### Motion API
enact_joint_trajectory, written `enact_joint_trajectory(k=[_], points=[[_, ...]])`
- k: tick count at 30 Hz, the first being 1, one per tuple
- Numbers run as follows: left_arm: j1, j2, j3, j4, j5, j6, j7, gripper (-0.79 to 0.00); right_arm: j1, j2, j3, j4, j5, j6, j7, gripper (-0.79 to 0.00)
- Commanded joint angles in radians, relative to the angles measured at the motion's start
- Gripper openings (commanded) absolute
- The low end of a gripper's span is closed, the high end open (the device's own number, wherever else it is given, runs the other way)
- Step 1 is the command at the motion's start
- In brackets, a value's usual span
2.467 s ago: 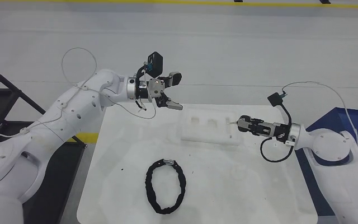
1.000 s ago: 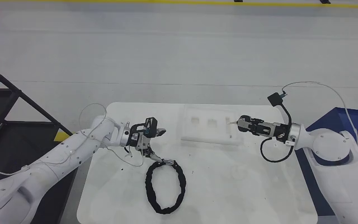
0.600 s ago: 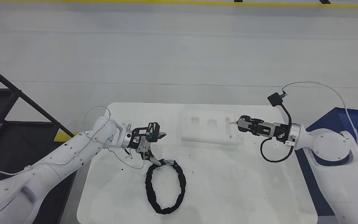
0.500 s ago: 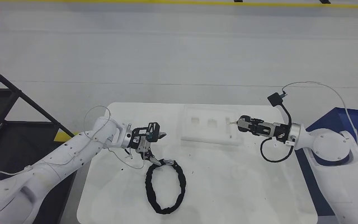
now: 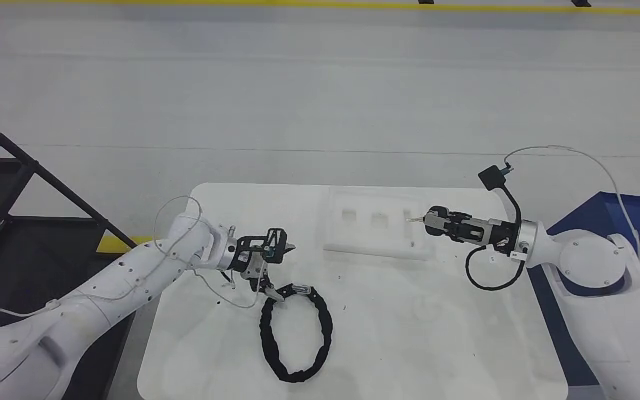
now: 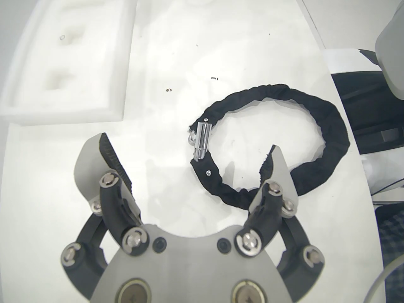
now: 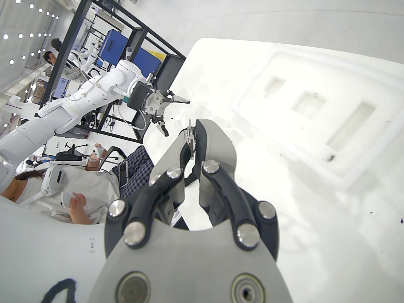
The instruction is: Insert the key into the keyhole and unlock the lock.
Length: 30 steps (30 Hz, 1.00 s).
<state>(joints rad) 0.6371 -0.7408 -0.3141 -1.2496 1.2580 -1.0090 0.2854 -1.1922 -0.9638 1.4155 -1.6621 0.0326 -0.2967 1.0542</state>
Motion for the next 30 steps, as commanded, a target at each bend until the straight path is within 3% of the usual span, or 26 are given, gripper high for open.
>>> enact_joint_trajectory(k=[1, 10, 22, 27, 30], points=[[0.01, -0.009, 0.007, 0.012, 0.044, -0.002, 0.031, 0.0, 0.0, 0.0, 0.0, 0.0, 0.0, 0.0, 0.0, -0.785], [0.03, -0.08, 0.044, 0.123, 0.244, 0.099, 0.215, 0.0, 0.0, 0.0, 0.0, 0.0, 0.0, 0.0, 0.0, -0.785], [-0.008, -0.165, 0.087, 0.243, 0.419, 0.089, 0.351, 0.0, 0.0, 0.0, 0.0, 0.0, 0.0, 0.0, 0.0, -0.785], [-0.006, -0.187, 0.095, 0.276, 0.444, 0.092, 0.388, -0.206, 0.0, 0.0, 0.0, 0.0, 0.0, 0.0, 0.0, -0.785], [-0.001, -0.2, 0.099, 0.292, 0.456, 0.097, 0.401, -0.219, 0.0, 0.0, 0.0, 0.0, 0.0, 0.0, 0.0, -0.785]])
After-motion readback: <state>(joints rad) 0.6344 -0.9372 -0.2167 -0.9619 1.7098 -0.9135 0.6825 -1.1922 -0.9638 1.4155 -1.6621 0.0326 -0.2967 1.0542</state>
